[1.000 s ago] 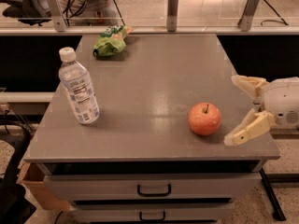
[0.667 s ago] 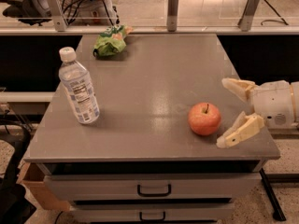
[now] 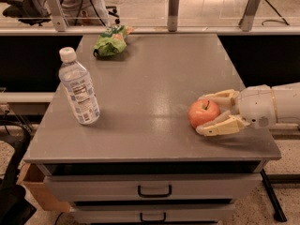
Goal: Move apple near green rice chip bag
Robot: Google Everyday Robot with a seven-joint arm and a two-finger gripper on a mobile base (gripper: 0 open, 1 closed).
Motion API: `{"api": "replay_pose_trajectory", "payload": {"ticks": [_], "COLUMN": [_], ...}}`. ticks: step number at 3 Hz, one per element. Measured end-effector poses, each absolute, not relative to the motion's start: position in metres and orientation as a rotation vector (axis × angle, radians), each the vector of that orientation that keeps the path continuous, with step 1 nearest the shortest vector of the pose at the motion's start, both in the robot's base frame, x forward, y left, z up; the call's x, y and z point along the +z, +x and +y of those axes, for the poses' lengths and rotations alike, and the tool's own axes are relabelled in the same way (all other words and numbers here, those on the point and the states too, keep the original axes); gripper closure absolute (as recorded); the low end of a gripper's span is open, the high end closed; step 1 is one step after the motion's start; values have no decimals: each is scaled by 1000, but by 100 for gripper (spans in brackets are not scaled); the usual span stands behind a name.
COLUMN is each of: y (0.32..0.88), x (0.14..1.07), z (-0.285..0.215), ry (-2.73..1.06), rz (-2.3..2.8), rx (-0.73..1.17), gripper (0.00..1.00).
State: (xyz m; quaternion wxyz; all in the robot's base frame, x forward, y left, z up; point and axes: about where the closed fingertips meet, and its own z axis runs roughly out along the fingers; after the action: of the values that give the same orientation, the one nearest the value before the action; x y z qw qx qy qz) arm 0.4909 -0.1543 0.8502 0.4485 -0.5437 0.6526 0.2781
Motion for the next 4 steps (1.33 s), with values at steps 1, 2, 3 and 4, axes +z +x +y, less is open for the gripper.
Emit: {"api": "replay_pose_trajectory", "payload": {"ticks": [1, 2, 3, 4], "y": [492, 492, 493, 496], "x": [847, 847, 856, 877], "z": [-146, -144, -140, -133], "ry": [-1380, -1383, -1383, -1375], "rz": [1585, 1583, 1564, 1519], "rx": [707, 709, 699, 666], "gripper": [64, 87, 100, 100]}}
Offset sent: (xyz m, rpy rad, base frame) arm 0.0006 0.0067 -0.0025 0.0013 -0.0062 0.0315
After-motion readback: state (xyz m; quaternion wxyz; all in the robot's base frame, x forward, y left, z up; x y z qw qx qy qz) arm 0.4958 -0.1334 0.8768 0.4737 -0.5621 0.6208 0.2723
